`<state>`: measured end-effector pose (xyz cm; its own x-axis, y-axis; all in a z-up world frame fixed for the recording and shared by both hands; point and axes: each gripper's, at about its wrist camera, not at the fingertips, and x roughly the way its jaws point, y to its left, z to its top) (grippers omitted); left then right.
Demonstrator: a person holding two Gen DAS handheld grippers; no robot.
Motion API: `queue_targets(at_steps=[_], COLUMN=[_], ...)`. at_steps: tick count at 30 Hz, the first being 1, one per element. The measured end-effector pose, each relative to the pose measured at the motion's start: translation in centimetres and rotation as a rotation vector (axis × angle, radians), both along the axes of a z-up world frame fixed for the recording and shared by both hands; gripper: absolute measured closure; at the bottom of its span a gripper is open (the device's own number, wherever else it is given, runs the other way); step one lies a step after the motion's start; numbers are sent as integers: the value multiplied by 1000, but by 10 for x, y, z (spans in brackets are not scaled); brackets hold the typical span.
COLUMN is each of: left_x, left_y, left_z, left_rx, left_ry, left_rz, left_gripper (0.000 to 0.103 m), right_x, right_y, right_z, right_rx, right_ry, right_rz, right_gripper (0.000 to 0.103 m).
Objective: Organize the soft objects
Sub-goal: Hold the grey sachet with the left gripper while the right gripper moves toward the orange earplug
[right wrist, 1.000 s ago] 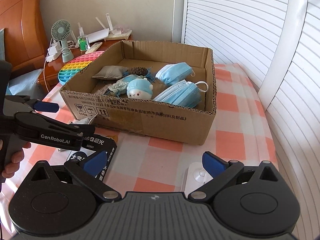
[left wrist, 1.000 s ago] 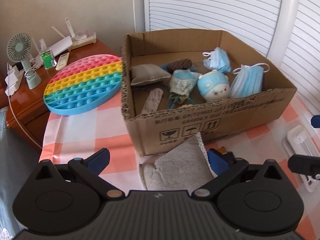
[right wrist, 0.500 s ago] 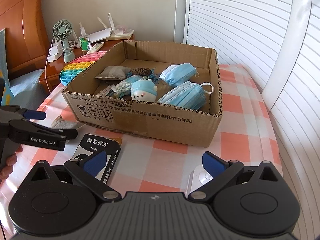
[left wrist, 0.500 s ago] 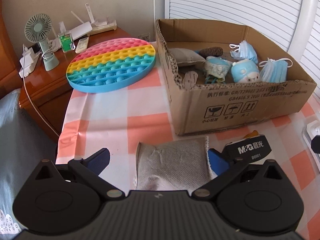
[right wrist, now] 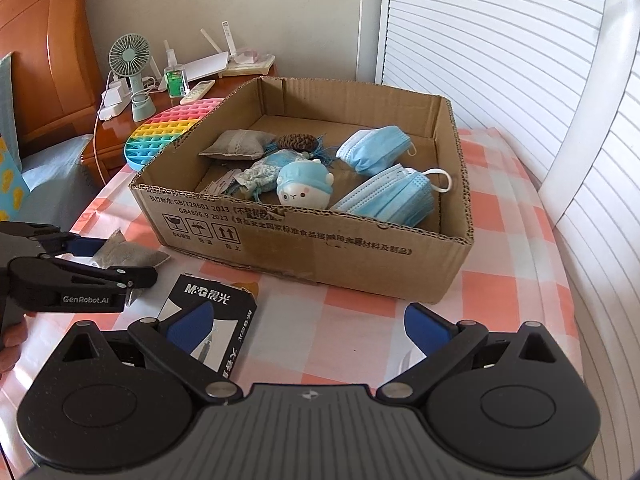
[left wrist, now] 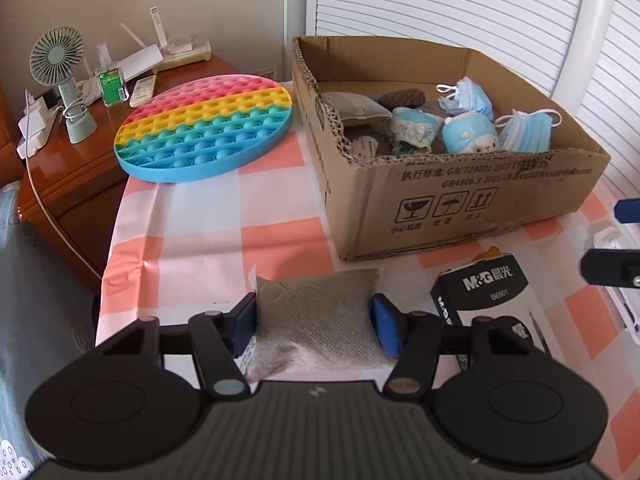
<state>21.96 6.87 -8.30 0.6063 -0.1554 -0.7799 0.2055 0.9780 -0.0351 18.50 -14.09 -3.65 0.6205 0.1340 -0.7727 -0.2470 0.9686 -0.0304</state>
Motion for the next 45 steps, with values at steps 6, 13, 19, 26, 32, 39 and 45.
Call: queue_targets(at_steps=[6, 13, 19, 26, 32, 39, 45], left_x=[-6, -8, -8, -9, -9, -11, -12], left_y=[4, 8, 12, 14, 16, 14, 13], left_z=[2, 1, 0, -2, -2, -3, -3], left_rx=[-19, -31, -54, -63, -79, -82, -79], left_ry=[1, -10, -20, -40, -49, -56, -55], left_rz=[-15, -40, -61, -85, -97, -115, -120], left_gripper=[48, 48, 48, 48, 48, 48, 48], right_x=[9, 29, 50, 68, 78, 87, 87], right_y=[9, 19, 25, 42, 58, 61, 43], right_z=[-7, -12, -20, -31, -41, -50, -49], right_rx=[9, 35, 74, 27, -33, -123, -158], right_ry=[19, 54, 150, 248, 268, 293, 289], right_rz=[-36, -162, -270, -328, -368, -383, -396], right_gripper=[0, 0, 0, 0, 1, 1, 1])
